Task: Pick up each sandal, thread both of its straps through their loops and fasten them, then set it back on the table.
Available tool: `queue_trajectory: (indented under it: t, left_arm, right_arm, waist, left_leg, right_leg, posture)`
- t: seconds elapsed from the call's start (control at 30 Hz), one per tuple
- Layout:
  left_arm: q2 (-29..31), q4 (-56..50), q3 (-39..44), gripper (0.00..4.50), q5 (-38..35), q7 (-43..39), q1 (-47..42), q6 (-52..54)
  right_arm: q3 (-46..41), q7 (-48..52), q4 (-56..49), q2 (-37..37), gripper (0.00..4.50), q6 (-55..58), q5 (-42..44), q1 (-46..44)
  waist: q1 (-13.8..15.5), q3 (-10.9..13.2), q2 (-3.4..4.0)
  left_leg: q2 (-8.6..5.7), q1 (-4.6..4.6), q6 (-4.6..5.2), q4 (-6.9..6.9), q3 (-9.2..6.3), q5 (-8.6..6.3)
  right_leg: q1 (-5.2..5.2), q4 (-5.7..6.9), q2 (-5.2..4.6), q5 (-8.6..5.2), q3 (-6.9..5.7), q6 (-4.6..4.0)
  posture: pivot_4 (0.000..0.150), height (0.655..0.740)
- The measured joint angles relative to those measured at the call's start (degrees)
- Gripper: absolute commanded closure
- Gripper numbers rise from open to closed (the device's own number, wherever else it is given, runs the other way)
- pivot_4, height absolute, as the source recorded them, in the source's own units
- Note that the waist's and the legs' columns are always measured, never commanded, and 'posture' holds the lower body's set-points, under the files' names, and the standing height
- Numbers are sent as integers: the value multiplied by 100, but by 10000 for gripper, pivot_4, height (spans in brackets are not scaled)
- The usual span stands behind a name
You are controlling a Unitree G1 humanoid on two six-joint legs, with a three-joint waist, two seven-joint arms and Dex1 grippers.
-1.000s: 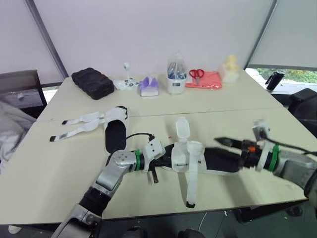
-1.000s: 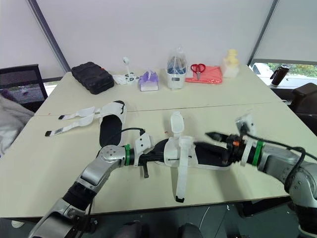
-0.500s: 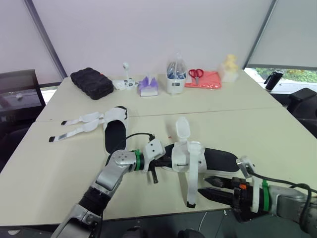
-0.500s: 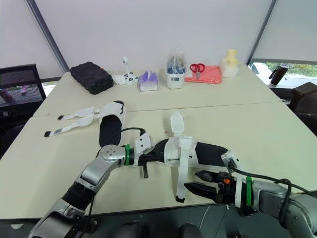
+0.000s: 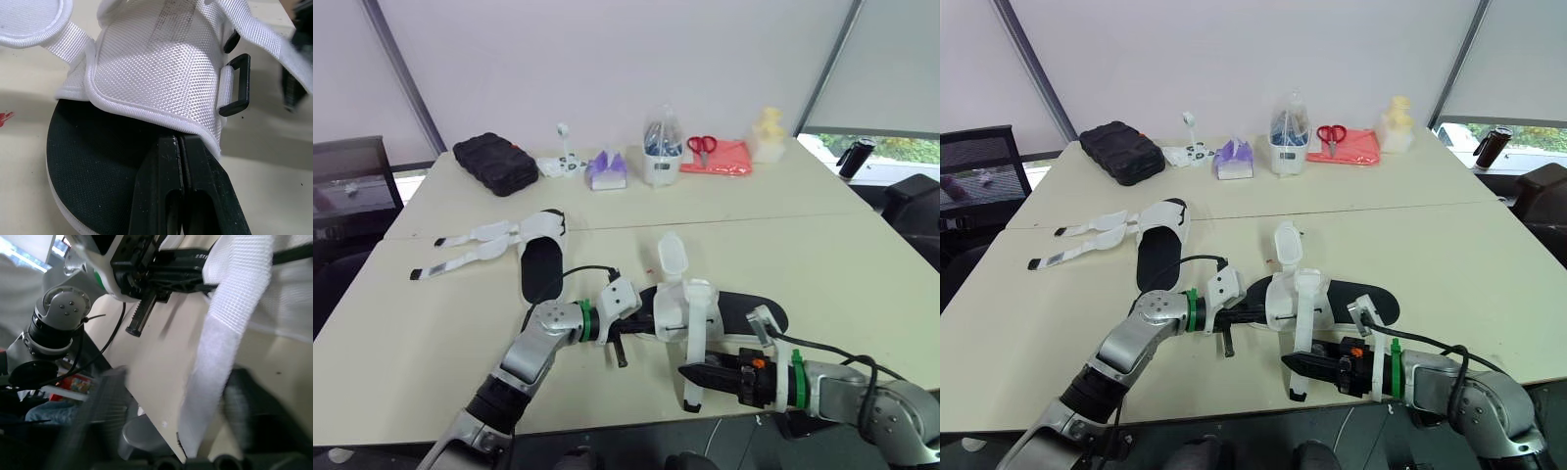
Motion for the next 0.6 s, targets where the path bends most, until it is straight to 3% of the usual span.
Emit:
queue_trajectory:
  t: [0.07, 0.1, 0.33, 0.5, 0.6]
  left_arm:
    - [-3, -29, -3, 45000, -2, 22, 11, 29]
    - [-1, -32, -2, 45000, -2, 26, 11, 35]
    - [12, -8, 0, 45000, 19, 52, -8, -2]
    - [-29, 339, -30, 45000, 194, 139, -257, -287]
    - [-66, 390, -35, 45000, 228, 155, -278, -389]
  right_arm:
    - [32, -23, 26, 22, 43230, 3, -6, -19]
    - [28, -23, 27, 10, 44284, 10, -7, -29]
    - [-343, 34, 41, -355, 44284, 450, 511, -508]
    - [-675, 169, 980, -636, 44284, 656, 768, -2102]
    - [-607, 292, 1557, -622, 44284, 663, 649, -2550]
  waist:
    - [5, 0, 0]
    - [1, 0, 0]
    - [-2, 0, -1]
    - [-2, 1, -3]
    - [4, 1, -4]
  left_leg:
    - [0, 0, 0, 0, 0, 0]
    - [0, 0, 0, 0, 0, 0]
    - [0, -1, 0, 1, 5, 0]
    - [1, -3, 0, 4, 11, 0]
    - [1, -17, 11, 2, 11, -6]
  right_leg:
    - [0, 0, 0, 0, 0, 0]
    - [0, 0, 0, 0, 0, 0]
    - [-3, 0, -1, 0, 0, -1]
    - [-8, -4, 2, 5, 0, -12]
    - [-17, -9, 2, 13, 1, 5]
  posture:
    - [1500, 7400]
    - [1500, 7400]
    - [1500, 7400]
    - [1500, 7400]
    - [1500, 7400]
